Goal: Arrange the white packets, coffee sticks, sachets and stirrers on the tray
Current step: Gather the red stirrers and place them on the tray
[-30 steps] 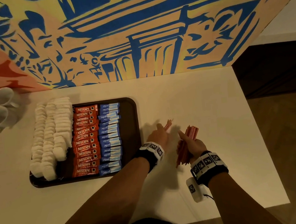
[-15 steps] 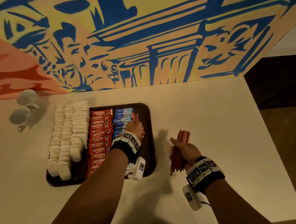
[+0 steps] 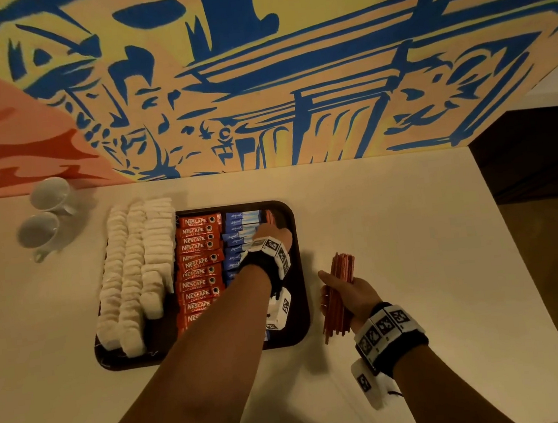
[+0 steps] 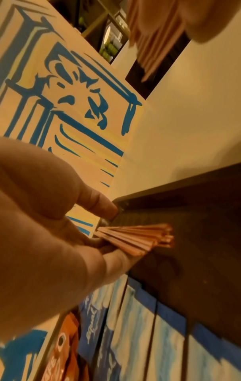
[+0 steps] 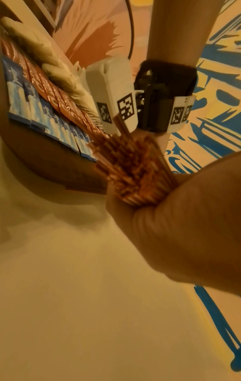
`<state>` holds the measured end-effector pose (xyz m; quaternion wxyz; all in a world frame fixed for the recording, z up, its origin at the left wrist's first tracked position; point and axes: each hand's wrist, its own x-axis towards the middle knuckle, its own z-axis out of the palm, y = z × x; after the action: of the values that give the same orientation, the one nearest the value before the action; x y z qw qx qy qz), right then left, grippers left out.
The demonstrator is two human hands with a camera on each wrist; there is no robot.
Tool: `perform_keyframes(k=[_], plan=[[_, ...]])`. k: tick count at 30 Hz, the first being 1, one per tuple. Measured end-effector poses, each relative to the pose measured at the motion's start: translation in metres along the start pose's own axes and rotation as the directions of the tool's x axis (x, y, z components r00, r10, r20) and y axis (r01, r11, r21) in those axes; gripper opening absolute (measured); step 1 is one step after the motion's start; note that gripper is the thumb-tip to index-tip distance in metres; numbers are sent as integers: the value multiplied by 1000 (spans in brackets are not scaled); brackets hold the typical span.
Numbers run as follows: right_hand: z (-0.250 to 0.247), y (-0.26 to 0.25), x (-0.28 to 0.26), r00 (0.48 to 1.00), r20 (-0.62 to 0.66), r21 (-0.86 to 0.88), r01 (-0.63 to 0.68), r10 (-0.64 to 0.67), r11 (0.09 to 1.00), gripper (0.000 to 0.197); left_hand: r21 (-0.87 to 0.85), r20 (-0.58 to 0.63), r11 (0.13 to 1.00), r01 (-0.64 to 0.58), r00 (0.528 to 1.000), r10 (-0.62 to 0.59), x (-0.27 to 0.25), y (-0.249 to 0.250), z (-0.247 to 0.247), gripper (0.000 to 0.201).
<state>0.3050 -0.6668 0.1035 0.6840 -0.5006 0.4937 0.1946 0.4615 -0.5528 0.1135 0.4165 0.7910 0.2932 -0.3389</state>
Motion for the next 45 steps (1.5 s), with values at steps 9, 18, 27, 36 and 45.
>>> perform_keyframes(k=[9, 18, 27, 36, 45], plan=[[24, -10, 2, 999, 39, -37, 5, -3, 999, 25, 341, 147, 912, -226, 972, 186, -4, 0, -18, 34], [59, -9, -5, 993, 114, -195, 31, -9, 980, 23, -151, 429, 975, -161, 878, 211, -34, -57, -57, 22], [85, 6, -3, 972, 163, -614, 234, -169, 753, 23, 153, 332, 929, -336, 903, 272, -25, -106, -38, 26], [90, 15, -2, 950, -41, -747, 176, -309, 641, 24, 272, 256, 905, -327, 931, 259, -10, -115, -23, 23], [83, 14, -5, 930, -109, -800, 127, -351, 587, 31, 307, 133, 902, -304, 952, 276, -13, -116, -16, 26]])
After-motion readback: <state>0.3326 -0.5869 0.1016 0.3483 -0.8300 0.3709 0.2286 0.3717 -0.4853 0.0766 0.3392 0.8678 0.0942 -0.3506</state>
